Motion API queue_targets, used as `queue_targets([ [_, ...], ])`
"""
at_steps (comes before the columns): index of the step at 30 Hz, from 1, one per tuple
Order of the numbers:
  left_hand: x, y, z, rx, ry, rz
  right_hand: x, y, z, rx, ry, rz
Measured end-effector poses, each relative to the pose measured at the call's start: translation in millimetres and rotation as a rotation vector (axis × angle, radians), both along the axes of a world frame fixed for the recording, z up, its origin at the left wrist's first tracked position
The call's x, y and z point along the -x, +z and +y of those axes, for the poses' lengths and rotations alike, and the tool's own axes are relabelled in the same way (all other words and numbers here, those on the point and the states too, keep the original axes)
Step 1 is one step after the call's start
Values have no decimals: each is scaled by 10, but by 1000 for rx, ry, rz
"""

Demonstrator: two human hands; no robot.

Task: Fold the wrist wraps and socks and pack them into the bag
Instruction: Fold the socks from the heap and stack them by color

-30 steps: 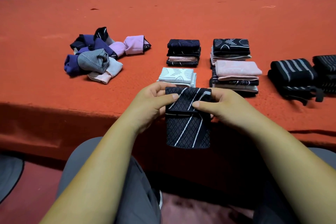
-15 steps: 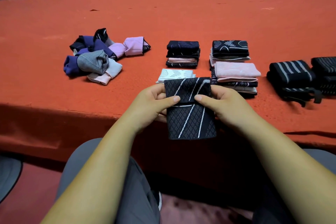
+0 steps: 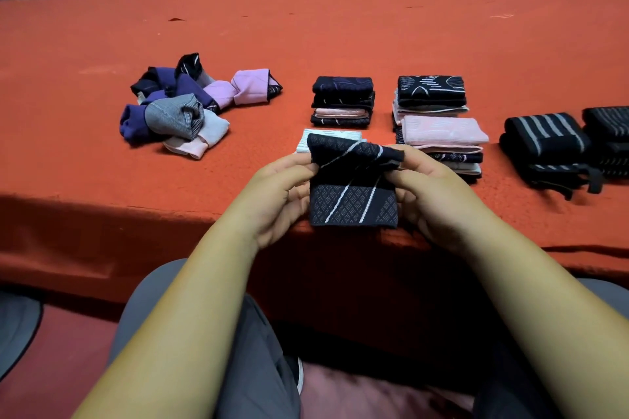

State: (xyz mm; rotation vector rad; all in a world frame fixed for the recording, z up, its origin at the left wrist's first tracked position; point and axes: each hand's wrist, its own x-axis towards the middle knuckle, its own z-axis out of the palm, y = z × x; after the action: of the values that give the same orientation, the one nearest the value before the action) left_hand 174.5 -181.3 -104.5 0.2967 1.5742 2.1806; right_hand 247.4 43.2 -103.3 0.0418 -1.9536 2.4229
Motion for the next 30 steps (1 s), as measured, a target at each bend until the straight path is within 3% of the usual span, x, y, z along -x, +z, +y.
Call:
queue_targets([
  [7, -87, 58, 9, 61, -132, -100, -117, 160, 15, 216, 56, -9],
  [12, -61, 64, 9, 130, -138, -119, -116, 153, 4, -3, 20, -35],
  [17, -151, 57, 26, 192, -133, 62, -95, 88, 0, -179, -49, 65],
  [22, -104, 40, 1, 67, -108, 217, -63, 62, -45, -101, -7, 1],
  [25, -72, 41, -14, 51, -58, 231, -47, 27, -61, -323, -105, -1],
  [30, -84, 69, -53, 304, 8, 233, -13, 19, -160, -388, -286, 60],
])
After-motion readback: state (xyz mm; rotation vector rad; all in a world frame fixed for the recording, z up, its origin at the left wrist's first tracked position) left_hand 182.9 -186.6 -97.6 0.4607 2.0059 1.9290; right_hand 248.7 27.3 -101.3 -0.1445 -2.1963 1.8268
